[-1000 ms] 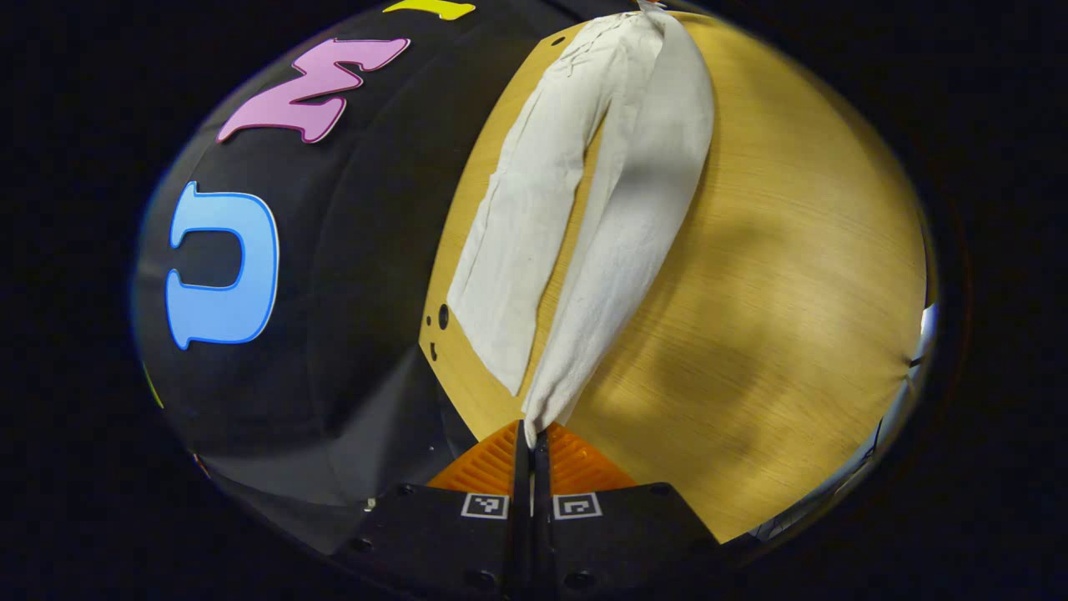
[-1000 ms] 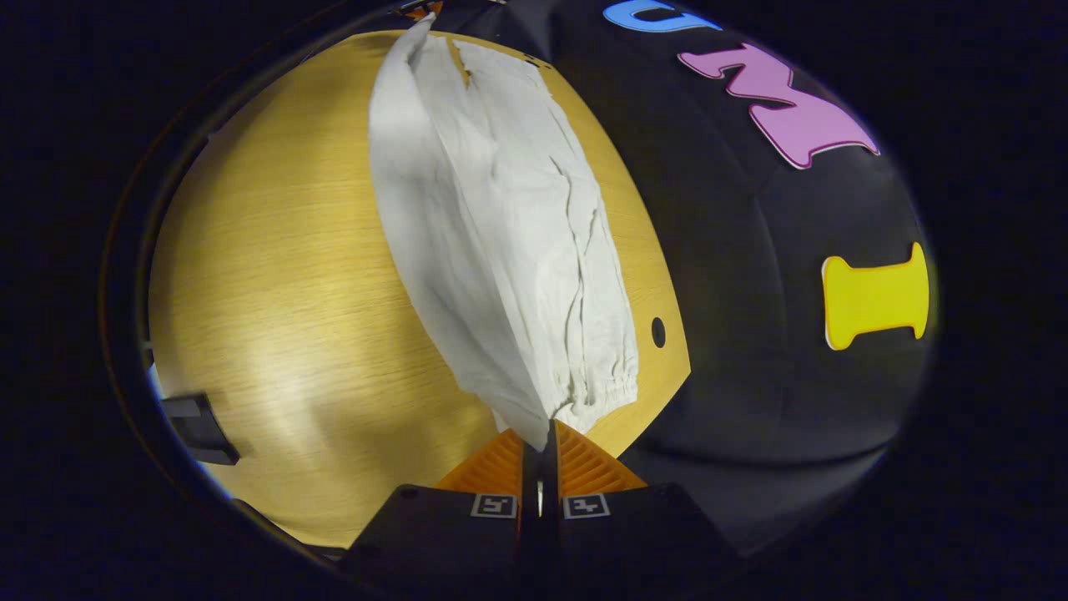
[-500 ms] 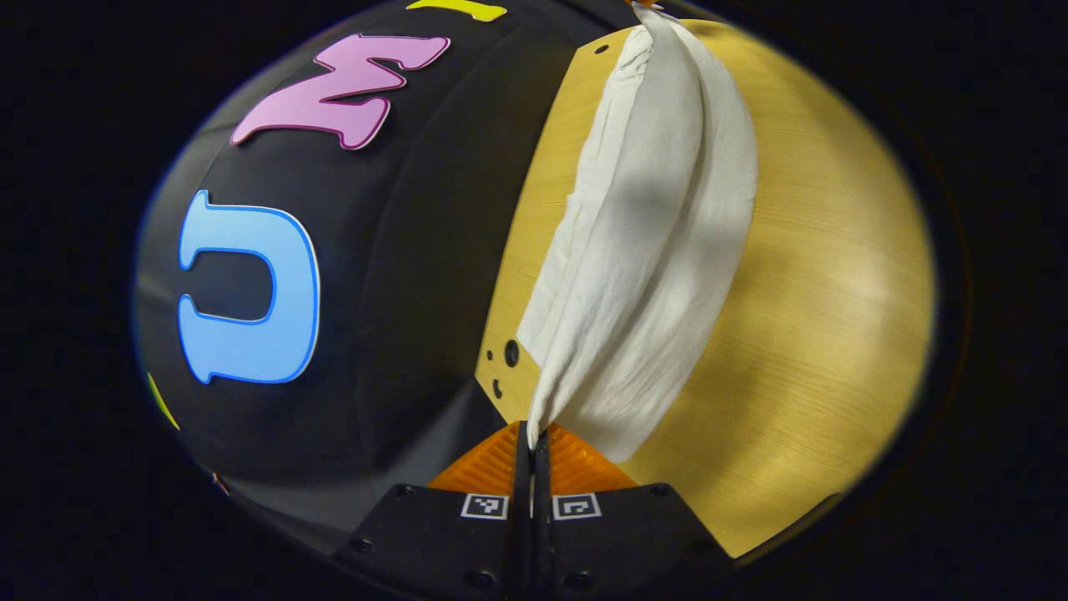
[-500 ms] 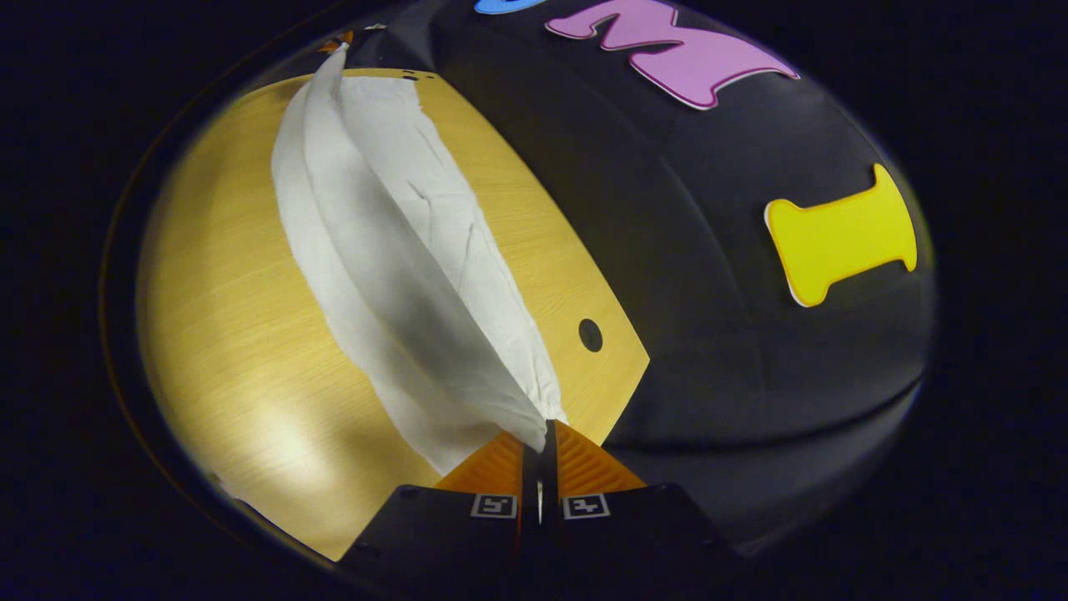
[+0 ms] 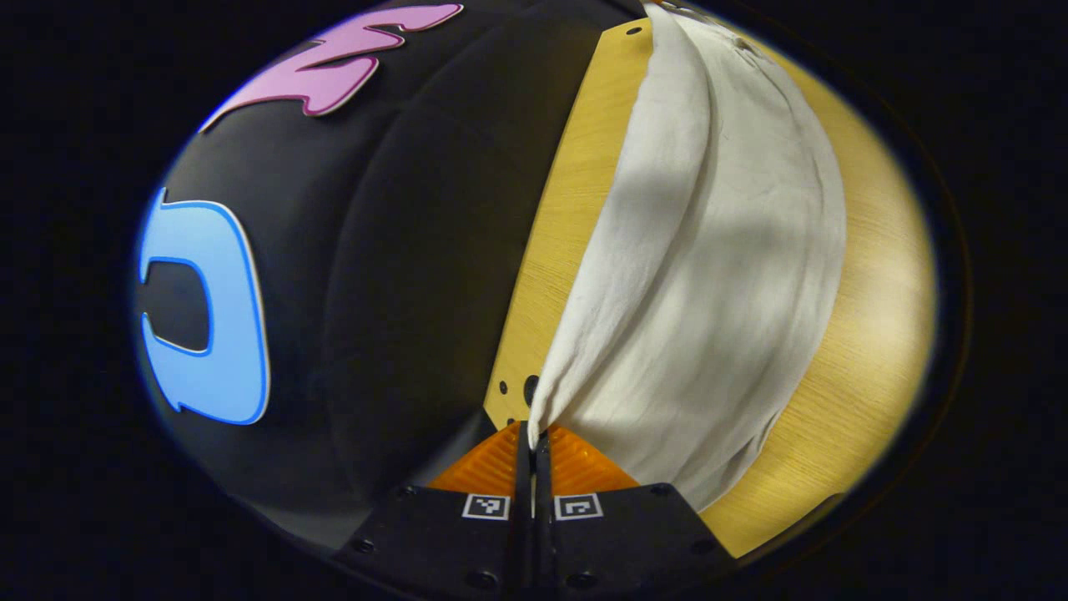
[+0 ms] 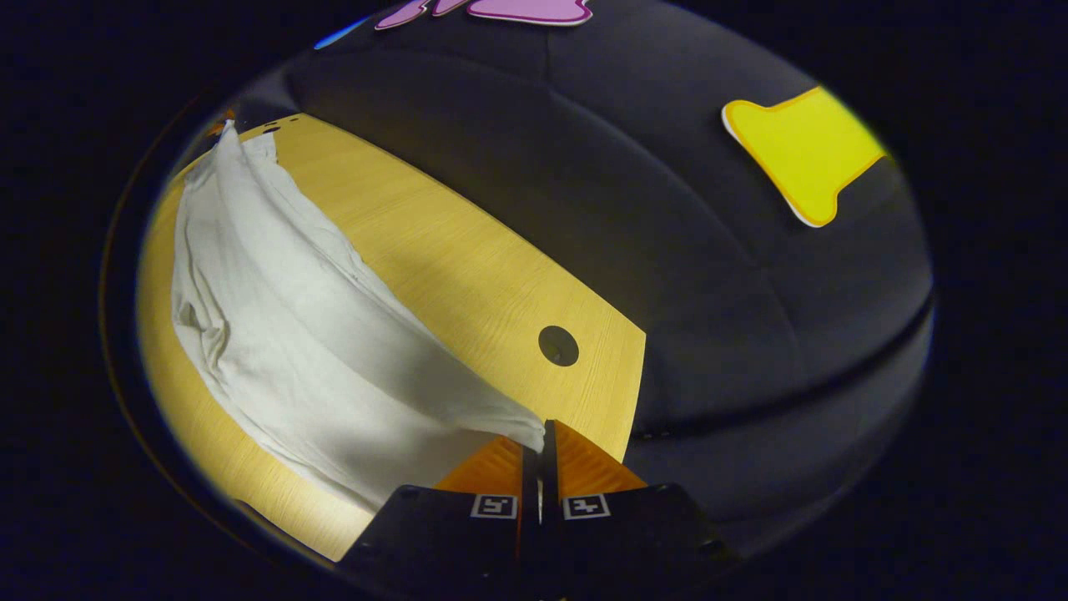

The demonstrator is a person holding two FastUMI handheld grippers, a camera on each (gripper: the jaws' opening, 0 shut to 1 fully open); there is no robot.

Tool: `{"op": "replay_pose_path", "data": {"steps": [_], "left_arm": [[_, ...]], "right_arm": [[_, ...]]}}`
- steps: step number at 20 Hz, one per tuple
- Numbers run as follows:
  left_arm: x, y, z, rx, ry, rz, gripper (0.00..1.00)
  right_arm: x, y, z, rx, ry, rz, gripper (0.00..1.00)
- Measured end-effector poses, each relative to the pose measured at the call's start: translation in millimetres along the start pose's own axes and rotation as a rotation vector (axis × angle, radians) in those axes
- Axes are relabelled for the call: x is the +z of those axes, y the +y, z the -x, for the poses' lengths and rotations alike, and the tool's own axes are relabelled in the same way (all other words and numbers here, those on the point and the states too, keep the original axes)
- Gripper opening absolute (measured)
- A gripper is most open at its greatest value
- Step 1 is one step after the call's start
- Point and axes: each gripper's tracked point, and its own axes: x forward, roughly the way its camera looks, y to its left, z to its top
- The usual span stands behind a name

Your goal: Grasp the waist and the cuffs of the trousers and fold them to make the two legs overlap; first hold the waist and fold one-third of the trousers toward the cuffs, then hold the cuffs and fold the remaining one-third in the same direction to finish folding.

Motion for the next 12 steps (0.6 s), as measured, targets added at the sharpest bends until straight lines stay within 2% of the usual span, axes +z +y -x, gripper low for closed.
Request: {"op": "replay_pose_path", "data": {"steps": [3,5,7,8,10,11,12], "left_arm": [[3,-8,-17,-0.013,0.017,0.000,0.06],[16,-9,-19,-0.009,-0.012,-0.029,0.06],[33,-6,-10,0.002,-0.053,-0.011,0.07],[36,-5,-6,0.001,-0.067,0.007,0.23],[33,-7,7,-0.014,-0.057,0.029,0.92],[33,-4,15,-0.005,-0.059,0.051,0.89],[34,-4,22,0.003,-0.067,0.085,0.94]], "right_arm": [[-10,12,-23,0.026,0.057,-0.044,0.05],[-18,16,-32,0.034,0.091,-0.088,0.09],[-16,6,-28,0.003,0.089,-0.137,0.19],[-19,2,-26,-0.001,0.087,-0.186,0.59],[-19,-7,-18,0.003,0.078,-0.323,0.83],[-22,-13,-11,0.000,0.070,-0.394,0.90],[-23,-22,-4,-0.013,0.055,-0.457,0.99]]}}
